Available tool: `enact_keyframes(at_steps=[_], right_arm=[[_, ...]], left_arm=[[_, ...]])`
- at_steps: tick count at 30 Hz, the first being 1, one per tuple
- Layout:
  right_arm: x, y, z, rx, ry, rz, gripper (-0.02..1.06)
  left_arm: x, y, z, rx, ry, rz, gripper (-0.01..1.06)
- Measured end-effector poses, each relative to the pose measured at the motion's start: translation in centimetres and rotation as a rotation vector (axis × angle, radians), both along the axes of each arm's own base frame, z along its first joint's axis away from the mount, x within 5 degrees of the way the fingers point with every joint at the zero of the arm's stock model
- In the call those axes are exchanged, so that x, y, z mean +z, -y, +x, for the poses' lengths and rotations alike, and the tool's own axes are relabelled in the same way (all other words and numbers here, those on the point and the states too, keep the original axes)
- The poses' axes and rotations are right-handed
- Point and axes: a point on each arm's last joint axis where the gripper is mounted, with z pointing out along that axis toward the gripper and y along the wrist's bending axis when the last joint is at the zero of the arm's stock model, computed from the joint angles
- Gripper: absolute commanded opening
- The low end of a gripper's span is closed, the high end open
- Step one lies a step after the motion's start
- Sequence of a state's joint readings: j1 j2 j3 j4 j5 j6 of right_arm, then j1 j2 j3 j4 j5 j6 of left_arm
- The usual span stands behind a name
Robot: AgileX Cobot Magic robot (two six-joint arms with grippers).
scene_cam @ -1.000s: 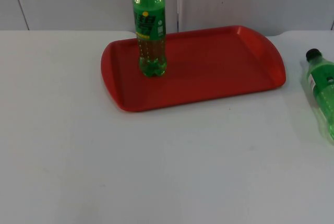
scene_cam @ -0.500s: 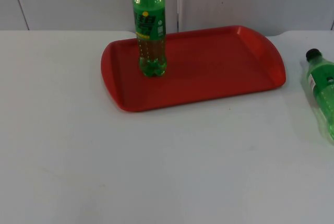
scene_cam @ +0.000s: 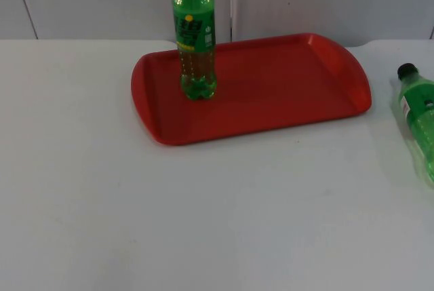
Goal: Place the bottle upright on the tray.
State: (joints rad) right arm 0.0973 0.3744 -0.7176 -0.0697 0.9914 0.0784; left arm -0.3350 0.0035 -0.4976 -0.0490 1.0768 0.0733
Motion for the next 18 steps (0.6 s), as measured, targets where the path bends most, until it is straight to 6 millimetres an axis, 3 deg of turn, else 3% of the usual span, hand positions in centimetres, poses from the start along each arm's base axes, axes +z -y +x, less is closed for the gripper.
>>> enact_keyframes(at_steps=[5,7,11,12,18], right_arm=[[1.3,-0.5,5.3,0.003,-0.103,-0.011,1.05],[1.5,-0.6,6.3,0.004,-0.115,-0.013,1.05],[1.2,-1.1,11.0,0.008,-0.21,-0.024,1.05],[1.2,-1.1,11.0,0.008,-0.21,-0.024,1.05],[-0.8,-1.8,18.4,0.012,-0.363,-0.04,1.05]], left_arm=[[0.0,0.0,0.0,0.0,0.0,0.0,1.05],[0.0,0.0,0.0,0.0,0.0,0.0,1.05],[0.0,0.0,0.0,0.0,0.0,0.0,1.05],[0.0,0.0,0.0,0.0,0.0,0.0,1.05],[0.0,0.0,0.0,0.0,0.0,0.0,1.05]])
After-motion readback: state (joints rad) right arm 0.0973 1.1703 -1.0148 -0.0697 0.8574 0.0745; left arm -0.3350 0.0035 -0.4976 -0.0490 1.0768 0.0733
